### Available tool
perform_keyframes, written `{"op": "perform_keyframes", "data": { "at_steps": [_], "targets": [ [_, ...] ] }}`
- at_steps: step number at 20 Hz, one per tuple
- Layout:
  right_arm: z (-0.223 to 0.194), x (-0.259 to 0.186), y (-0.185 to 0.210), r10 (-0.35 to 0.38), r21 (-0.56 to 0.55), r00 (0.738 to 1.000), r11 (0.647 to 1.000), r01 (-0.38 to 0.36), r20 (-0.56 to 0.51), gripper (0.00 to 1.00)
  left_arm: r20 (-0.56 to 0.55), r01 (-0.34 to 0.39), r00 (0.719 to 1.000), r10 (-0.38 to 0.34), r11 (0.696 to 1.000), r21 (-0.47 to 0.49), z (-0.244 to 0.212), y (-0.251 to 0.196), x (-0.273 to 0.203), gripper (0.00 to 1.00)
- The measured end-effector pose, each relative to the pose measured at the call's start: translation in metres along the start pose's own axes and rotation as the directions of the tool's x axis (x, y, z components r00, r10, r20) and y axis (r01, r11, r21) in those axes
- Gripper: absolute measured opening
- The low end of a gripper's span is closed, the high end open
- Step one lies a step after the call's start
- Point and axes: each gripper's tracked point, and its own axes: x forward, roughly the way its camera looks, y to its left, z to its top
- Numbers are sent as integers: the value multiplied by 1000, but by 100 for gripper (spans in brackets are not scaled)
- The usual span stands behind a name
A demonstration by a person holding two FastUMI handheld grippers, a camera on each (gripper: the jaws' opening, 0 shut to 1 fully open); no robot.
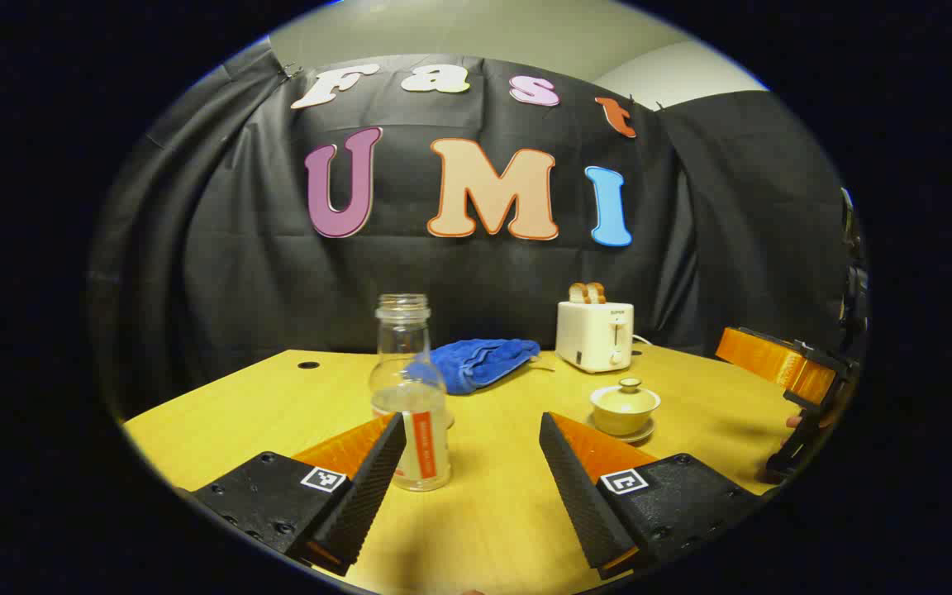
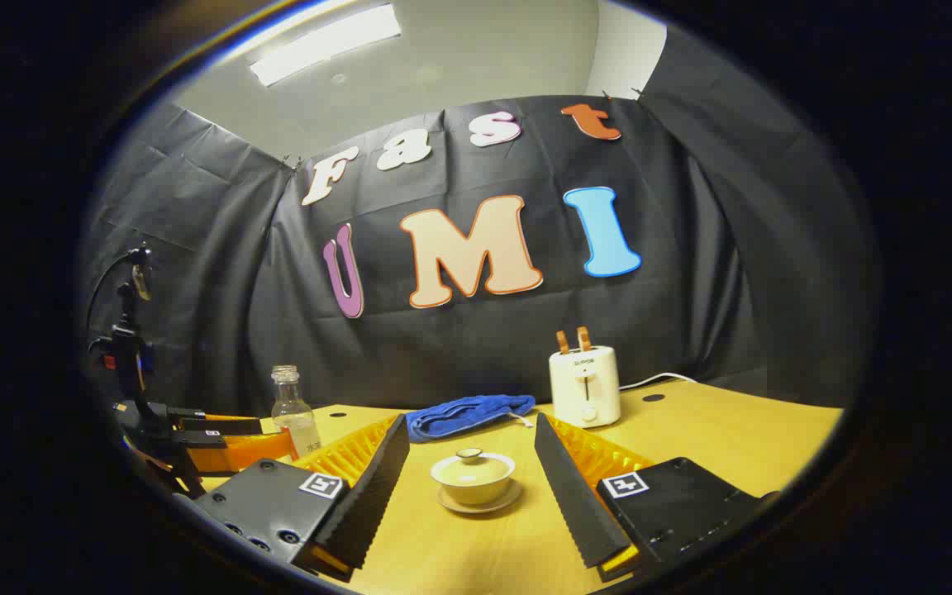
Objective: Open the teacup lid with one hand, grasp the water bottle and pour water into the teacup with the other hand; after pouring, place the water bottle on the coaster and then close the teacup lid.
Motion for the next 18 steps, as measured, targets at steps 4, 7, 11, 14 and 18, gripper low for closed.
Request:
{"op": "perform_keyframes", "data": {
  "at_steps": [4,7,11,14,18],
  "targets": [
    [-11,11,14,2,-20,1000,1000,-3,-18,96,16,-32,999,32,999,0,2,22,-1,95],
    [-17,16,16,4,-24,1000,1000,-4,-31,97,12,-45,999,45,999,-1,0,26,1,95],
    [-24,21,17,2,-31,999,1000,-4,-51,96,4,-61,998,61,998,-9,-5,31,3,95],
    [-27,23,16,-1,-42,998,999,-2,-68,96,7,-80,997,80,997,-13,-4,34,5,95],
    [-40,26,11,-20,-53,993,999,14,-113,97,20,-104,994,104,995,-1,-4,37,6,95]
  ]
}}
